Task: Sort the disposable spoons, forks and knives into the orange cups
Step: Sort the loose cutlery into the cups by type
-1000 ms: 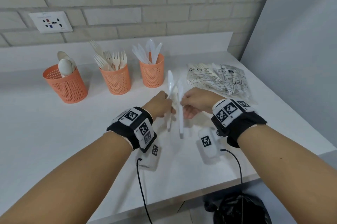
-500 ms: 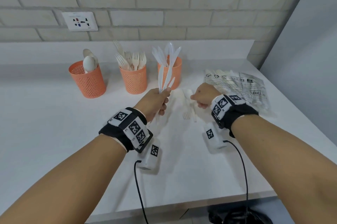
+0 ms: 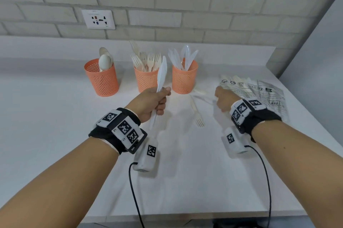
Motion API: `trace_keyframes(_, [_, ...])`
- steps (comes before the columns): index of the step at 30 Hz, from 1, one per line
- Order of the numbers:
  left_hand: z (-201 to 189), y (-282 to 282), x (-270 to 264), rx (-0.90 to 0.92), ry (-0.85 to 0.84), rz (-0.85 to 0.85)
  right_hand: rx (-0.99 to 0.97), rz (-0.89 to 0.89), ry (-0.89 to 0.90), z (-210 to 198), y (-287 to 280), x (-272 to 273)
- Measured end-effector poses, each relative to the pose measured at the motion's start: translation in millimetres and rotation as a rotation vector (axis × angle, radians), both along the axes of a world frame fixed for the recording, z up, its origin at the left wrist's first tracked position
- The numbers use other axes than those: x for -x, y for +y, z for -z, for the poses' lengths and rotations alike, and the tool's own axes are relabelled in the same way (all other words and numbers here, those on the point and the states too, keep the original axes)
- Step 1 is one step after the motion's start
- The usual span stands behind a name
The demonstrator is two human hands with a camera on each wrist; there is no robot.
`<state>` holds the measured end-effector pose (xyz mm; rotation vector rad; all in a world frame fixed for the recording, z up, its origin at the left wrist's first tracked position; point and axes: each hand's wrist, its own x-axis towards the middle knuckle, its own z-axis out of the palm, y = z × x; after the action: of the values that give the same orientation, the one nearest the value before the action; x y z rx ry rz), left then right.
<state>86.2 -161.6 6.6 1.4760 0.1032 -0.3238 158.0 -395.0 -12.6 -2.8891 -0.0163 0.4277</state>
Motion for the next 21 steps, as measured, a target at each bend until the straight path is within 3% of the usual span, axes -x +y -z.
trace_keyframes(4, [0.8,4.0,-0.3,0.012,0.004,-0.013,-0.120,-0.236,-0.058,4.7,8.5,-3.0])
trace_keyframes(8, [-2.6,5.1,1.4,0.032,0.002,-0.005,-0.065,-0.437,0.000,34.2,18.4,-8.4])
trace_keyframes(15, [-1.5,10.5,4.9,0.050,-0.005,-0.003,0.052,-0.476,-0.039,35.9,44.2,1.1])
trace_keyframes(18, [0.6,13.9,6.1,0.076,-0.026,-0.023,0.096,-0.460,-0.152,30.2,57.1,10.5])
trace_keyframes(20, [0.5,18.4,7.4,0.117,-0.052,-0.057,0.049,-0.389,-0.225,15.9,66.7,16.7])
trace_keyframes(21, [-0.3,21.2,8.1,0.139,-0.071,-0.071,-0.076,-0.339,-0.221,6.9,72.5,19.5])
